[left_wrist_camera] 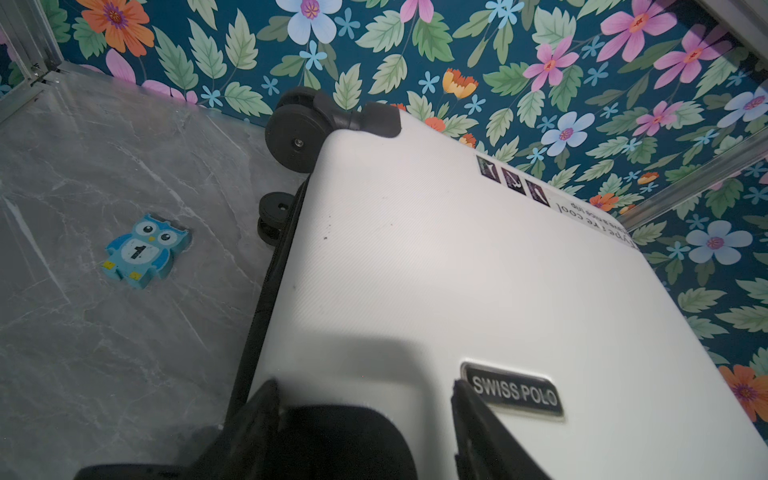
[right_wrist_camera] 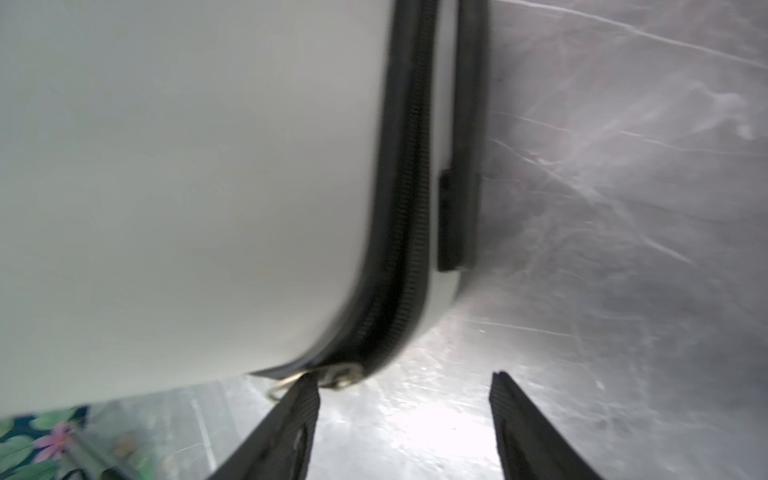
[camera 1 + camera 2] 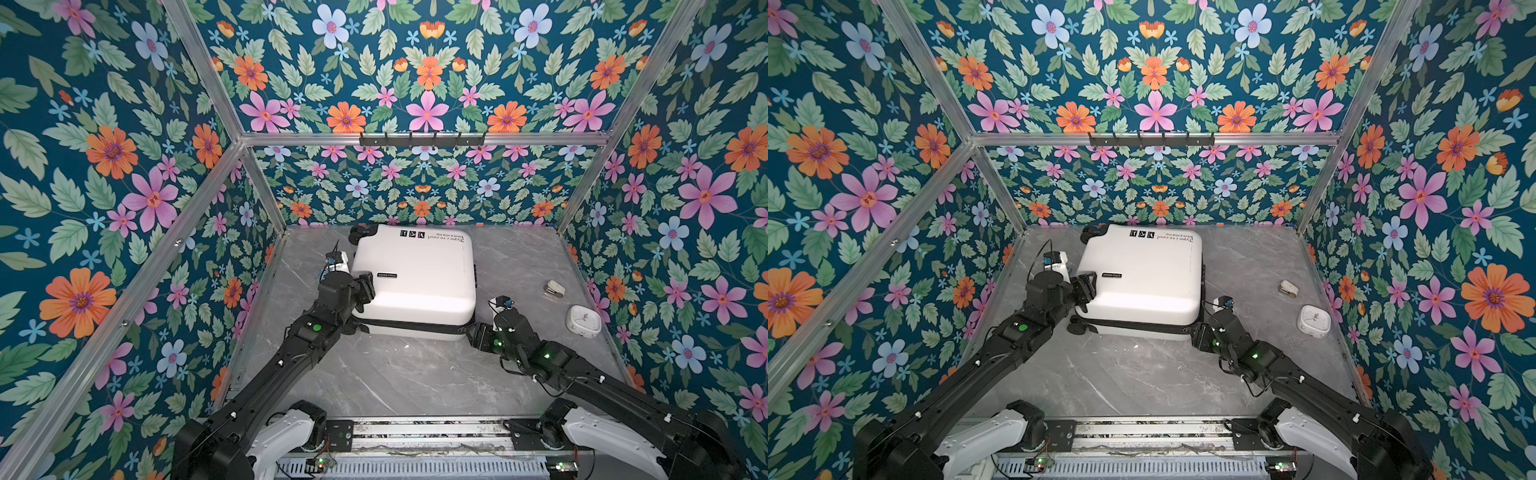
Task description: Pack the luggage
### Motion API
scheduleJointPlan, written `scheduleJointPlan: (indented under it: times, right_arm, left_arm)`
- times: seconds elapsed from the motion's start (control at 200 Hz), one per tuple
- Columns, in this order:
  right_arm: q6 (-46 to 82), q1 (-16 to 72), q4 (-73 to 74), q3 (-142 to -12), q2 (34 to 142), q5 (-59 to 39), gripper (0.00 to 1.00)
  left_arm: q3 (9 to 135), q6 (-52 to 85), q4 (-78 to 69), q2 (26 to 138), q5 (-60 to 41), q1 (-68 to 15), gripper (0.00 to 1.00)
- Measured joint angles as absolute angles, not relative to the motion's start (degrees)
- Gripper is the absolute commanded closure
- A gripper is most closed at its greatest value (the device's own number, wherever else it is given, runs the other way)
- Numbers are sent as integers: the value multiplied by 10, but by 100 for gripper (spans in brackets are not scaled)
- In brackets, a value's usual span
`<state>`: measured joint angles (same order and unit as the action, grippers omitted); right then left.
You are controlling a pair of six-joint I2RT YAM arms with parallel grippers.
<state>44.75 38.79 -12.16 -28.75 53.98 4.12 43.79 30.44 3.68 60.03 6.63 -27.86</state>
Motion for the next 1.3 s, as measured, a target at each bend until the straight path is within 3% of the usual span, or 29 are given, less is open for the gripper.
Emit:
scheduleJointPlan:
  times: [0.095,0.185,0.235,0.545,1.035,1.3]
  right_arm:
    - [449,389,-135,-282,528,49,37]
    - [455,388,-162,-267,503,55,19]
    - [452,388,-164,-260,487,49,15]
    - [449,407,-131,-286,509,10,5]
    - [424,439,-107,-329,603,53,6]
    - [418,448,-109,-333,613,93,17]
  left_arm:
    - [437,304,34,602,66,-278,34]
    - [437,304,32,603,66,-278,34]
    - [437,304,30,604,66,-277,34]
    - [433,302,22,604,65,-276,33]
    - [426,301,11,602,62,-273,33]
    - [420,301,1,601,60,-271,33]
